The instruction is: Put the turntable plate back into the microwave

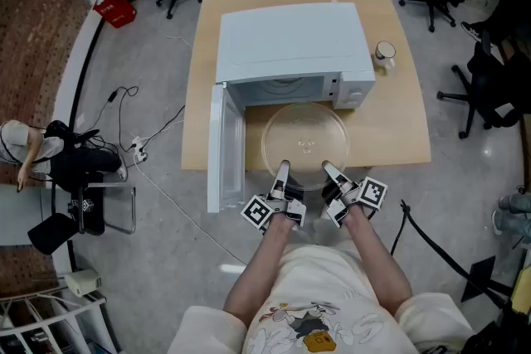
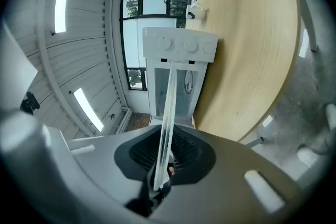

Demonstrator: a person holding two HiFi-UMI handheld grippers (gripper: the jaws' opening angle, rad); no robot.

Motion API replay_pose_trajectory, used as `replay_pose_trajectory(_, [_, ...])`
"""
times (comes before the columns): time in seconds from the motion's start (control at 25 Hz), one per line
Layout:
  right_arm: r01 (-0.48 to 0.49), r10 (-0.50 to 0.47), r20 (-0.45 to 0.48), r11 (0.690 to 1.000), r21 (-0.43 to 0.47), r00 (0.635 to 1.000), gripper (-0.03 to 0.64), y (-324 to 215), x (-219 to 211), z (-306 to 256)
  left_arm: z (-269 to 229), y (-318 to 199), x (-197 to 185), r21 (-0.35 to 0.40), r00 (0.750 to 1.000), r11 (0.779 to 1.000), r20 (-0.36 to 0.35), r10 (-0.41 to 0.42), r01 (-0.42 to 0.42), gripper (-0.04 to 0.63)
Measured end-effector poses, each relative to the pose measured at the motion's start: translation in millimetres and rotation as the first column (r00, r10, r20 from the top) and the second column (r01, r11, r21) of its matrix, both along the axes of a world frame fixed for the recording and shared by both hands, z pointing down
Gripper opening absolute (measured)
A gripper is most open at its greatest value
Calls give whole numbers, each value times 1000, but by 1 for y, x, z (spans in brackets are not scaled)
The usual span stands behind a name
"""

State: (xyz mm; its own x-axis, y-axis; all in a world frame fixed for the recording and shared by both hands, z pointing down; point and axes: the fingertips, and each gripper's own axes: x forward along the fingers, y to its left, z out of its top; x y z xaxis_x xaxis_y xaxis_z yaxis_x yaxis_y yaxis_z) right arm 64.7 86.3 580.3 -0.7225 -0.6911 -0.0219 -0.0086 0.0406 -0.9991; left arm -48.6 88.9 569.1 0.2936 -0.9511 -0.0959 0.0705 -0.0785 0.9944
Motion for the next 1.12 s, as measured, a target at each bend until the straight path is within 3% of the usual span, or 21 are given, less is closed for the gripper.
replay_pose_trajectory(0.72, [23, -23, -7, 999, 34, 1000, 46, -3, -3, -8, -2, 1, -3, 8, 1000, 1000, -8, -28, 28, 28])
replay_pose_trajectory(1.12, [75, -75, -15, 997, 18, 997, 41, -33, -2, 7, 15, -13, -7, -16, 987, 987, -22, -157, 157, 29])
